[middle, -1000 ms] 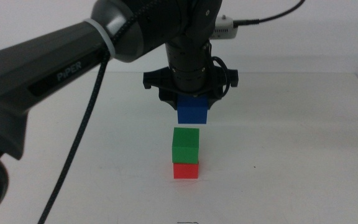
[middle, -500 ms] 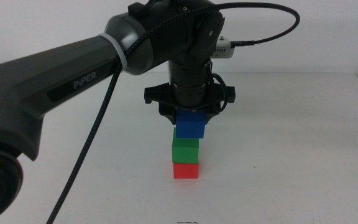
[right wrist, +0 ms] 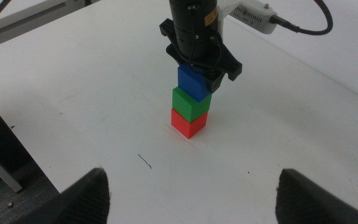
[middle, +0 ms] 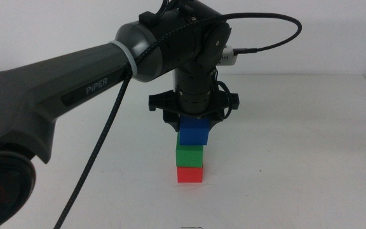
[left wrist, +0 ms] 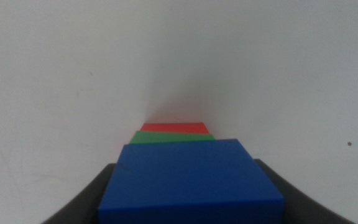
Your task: Stack red cubes first, then green, then blue cubes in a specific spot.
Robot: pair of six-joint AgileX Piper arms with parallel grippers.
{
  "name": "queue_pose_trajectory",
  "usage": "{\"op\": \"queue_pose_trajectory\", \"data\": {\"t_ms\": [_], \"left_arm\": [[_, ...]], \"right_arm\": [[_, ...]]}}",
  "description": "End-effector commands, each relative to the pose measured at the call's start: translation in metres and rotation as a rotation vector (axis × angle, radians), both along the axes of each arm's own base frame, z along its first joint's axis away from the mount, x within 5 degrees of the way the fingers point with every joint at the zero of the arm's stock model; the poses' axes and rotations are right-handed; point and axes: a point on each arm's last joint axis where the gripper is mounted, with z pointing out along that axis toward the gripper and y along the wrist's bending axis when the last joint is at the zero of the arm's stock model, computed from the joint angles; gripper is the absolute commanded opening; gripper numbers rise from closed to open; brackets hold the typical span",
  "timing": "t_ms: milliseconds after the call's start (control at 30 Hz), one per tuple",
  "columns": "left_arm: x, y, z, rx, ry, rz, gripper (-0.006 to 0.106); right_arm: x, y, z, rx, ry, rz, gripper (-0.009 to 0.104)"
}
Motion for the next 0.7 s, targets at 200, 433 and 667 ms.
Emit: {"op": "queue_pose_trajectory", "data": {"t_ms": [200, 433, 667], "left_arm": [[-0.012, 0.009, 0.031, -0.003, -0.005, 0.006, 0.010], [-0.012, 0.015, 0.039, -0.013, -0.020, 0.000, 0.010], [-0.021, 0.031, 0.044, -0.005, -0.010, 0.010, 0.010]], "right_arm": [[0.002, 0.001, 0.012, 0.048, -0.074, -0.003, 0.081], [0.002, 0.001, 0.012, 0.048, -0.074, -0.003, 0.081], [0.002, 0.001, 0.012, 0.048, -0.074, -0.003, 0.081]]}}
